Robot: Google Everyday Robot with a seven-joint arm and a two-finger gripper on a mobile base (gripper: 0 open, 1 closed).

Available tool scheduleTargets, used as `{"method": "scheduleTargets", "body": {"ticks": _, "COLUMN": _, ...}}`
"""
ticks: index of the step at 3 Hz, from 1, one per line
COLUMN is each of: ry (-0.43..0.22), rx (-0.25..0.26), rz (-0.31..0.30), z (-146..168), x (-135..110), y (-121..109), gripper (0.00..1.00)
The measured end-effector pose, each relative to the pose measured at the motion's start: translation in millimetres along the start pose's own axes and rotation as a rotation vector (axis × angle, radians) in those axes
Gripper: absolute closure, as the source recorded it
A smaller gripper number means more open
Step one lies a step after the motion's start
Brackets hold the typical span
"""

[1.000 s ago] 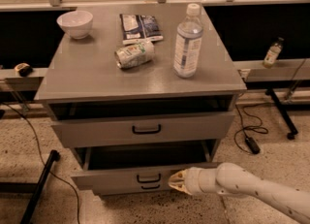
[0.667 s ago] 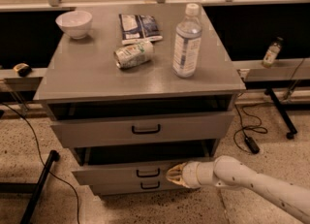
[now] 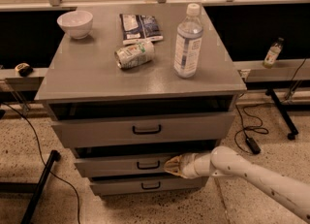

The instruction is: Close middle drawer

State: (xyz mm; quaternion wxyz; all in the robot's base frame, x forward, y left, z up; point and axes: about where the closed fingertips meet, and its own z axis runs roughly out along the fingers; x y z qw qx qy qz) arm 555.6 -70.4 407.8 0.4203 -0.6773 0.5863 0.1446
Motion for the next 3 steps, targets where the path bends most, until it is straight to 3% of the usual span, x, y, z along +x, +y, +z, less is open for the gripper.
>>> {"method": "scheduleTargets", "body": {"ticks": 1, "ry": -0.008, "rx": -0.015, "rz": -0.023, "z": 1.4, "x": 0.2, "y": 2.4, "gripper": 1.0}}
{"method": "scheduleTargets", "body": {"ticks": 2, "ry": -0.026, "rx": -0.042, "rz": -0.042, "z": -9.8, "x": -4.2, "y": 26.3, "gripper": 1.0}}
{"method": "scheduleTargets", "body": {"ticks": 3, "ry": -0.084, "rx": -0.105, "rz": -0.095, "z": -39.7, "x": -27.1, "y": 75.1, "gripper": 1.0}}
